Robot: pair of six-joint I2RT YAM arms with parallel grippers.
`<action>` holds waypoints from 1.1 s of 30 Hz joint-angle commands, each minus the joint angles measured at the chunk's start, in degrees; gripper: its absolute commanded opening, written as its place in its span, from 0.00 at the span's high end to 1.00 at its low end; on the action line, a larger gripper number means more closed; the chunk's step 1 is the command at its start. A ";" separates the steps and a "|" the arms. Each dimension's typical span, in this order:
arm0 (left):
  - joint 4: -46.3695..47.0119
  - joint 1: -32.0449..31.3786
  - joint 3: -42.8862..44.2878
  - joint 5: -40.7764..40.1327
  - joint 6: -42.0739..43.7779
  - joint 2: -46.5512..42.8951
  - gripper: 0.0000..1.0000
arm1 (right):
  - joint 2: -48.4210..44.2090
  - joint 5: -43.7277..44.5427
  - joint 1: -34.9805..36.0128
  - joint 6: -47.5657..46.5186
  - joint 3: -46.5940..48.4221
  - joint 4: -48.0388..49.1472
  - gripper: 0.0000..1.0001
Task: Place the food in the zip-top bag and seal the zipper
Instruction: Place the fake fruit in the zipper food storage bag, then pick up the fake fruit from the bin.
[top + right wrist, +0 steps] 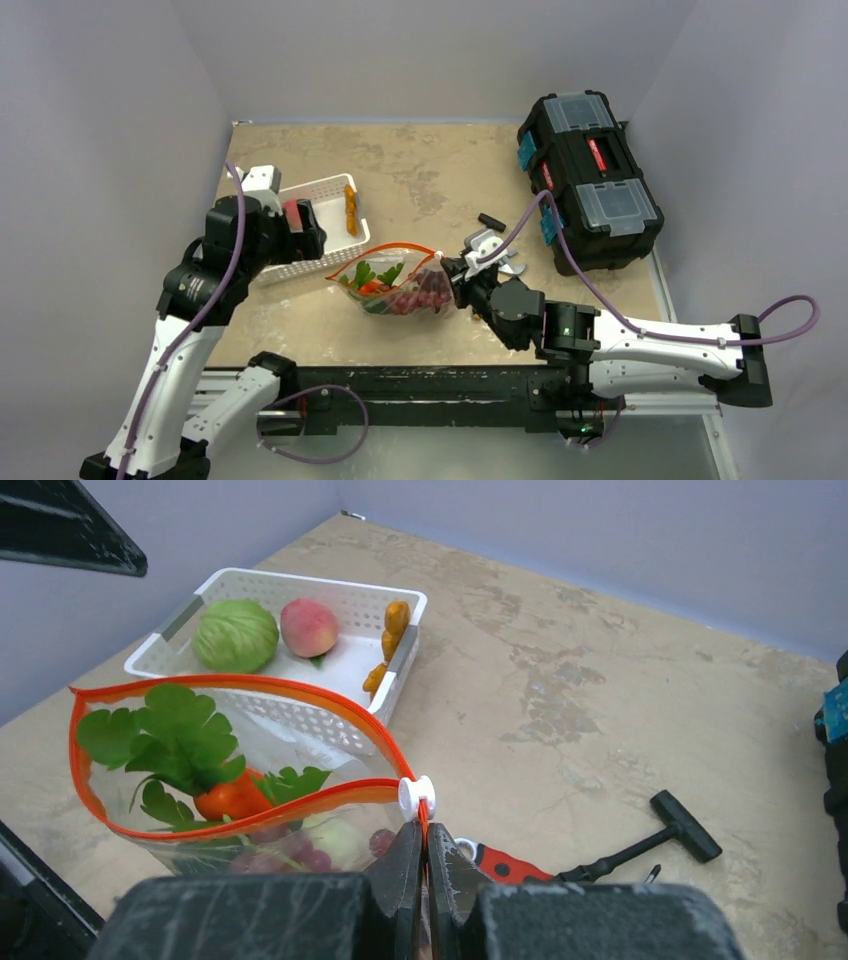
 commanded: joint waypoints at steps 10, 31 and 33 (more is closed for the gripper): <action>5.85 20.91 -10.09 -6.13 -6.11 11.58 0.16 | -2.34 2.78 -0.18 8.32 -0.41 1.53 1.00; 12.84 21.35 11.66 5.20 -2.47 45.09 0.24 | -5.72 5.19 -0.18 13.63 -1.72 0.60 1.00; 12.54 19.89 15.15 6.50 -1.72 48.66 0.24 | -5.56 5.04 -0.14 14.10 -1.33 0.43 1.00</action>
